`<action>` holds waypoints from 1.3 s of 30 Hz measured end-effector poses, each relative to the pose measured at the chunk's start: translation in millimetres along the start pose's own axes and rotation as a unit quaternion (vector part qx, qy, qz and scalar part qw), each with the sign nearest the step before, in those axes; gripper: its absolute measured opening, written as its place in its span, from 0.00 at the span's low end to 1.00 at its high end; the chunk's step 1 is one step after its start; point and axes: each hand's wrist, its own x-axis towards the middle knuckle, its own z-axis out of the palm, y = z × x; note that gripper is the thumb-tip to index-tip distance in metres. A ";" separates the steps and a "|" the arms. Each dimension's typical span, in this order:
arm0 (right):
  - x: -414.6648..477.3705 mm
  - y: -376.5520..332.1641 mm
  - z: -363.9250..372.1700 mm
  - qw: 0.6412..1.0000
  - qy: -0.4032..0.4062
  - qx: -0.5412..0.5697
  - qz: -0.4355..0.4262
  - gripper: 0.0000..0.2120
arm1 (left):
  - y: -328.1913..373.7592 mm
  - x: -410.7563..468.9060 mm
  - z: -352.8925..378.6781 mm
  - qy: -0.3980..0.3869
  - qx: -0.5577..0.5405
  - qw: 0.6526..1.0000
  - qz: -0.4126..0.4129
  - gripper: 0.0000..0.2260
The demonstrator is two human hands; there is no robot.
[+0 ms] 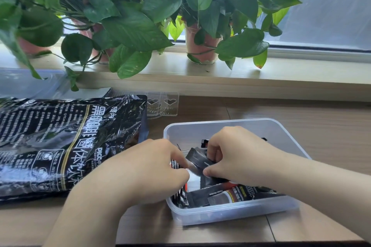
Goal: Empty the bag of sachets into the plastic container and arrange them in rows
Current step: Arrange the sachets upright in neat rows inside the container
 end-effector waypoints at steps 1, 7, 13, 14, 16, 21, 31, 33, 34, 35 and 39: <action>-0.3 0.3 -2.6 1.000 -0.001 0.029 0.007 0.13 | -0.3 -0.1 -0.1 0.001 -0.002 1.000 0.002 0.24; -5.2 5.4 -18.5 0.968 0.044 0.242 0.043 0.12 | -0.8 1.2 0.6 0.003 0.006 1.000 0.004 0.24; -4.9 -0.3 -41.2 0.958 0.104 0.261 0.062 0.20 | 0.9 0.5 0.1 0.000 0.005 1.000 0.001 0.24; -4.1 -1.9 -44.3 0.956 0.090 0.272 0.066 0.20 | 1.1 0.6 0.1 0.000 0.002 1.000 0.003 0.24; -2.1 -7.6 -42.7 0.959 0.007 0.274 0.075 0.19 | 1.2 1.0 0.1 0.001 0.002 1.000 0.007 0.24; 8.2 -21.7 -15.5 0.957 -0.138 0.228 0.113 0.18 | -1.1 1.2 -1.6 -0.021 0.005 1.000 0.015 0.18; 8.3 -17.7 1.1 0.939 -0.154 0.290 0.102 0.09 | -4.5 6.4 -0.6 -0.011 0.041 0.999 0.034 0.27; 8.2 -16.6 4.5 0.944 -0.141 0.282 0.101 0.07 | -4.5 6.0 -0.7 -0.014 0.049 0.998 0.036 0.26; 8.4 -16.5 6.0 0.945 -0.137 0.281 0.100 0.06 | -4.8 5.7 -1.0 -0.018 0.048 0.998 0.038 0.25; 8.7 -16.5 7.1 0.944 -0.135 0.285 0.098 0.06 | -5.3 5.6 -1.2 -0.022 0.046 0.998 0.042 0.23; 8.4 -14.2 4.0 0.936 -0.159 0.301 0.089 0.04 | -6.1 4.0 -2.8 -0.018 0.040 0.998 0.053 0.16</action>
